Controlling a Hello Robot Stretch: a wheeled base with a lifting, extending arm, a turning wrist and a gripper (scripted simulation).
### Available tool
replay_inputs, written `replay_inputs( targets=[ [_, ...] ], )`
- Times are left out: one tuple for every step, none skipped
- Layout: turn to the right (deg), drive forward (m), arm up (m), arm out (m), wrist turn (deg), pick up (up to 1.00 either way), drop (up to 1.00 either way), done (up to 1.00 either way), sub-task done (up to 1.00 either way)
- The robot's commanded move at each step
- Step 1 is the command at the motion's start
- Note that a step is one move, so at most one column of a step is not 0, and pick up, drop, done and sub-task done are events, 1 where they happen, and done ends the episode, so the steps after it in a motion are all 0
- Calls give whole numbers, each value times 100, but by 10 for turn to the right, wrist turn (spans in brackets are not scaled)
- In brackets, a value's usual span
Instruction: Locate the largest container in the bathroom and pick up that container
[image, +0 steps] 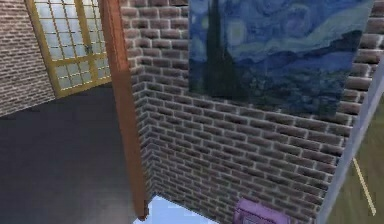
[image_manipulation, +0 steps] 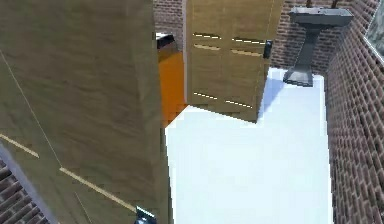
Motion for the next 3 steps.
replay_inputs(
  targets=[
    [-30, 0, 0, 0, 0, 0, 0, 0, 0],
    [-450, 0, 0, 0, 0, 0, 0, 0, 0],
    [-450, 0, 0, 0, 0, 0, 0, 0, 0]
  ],
)
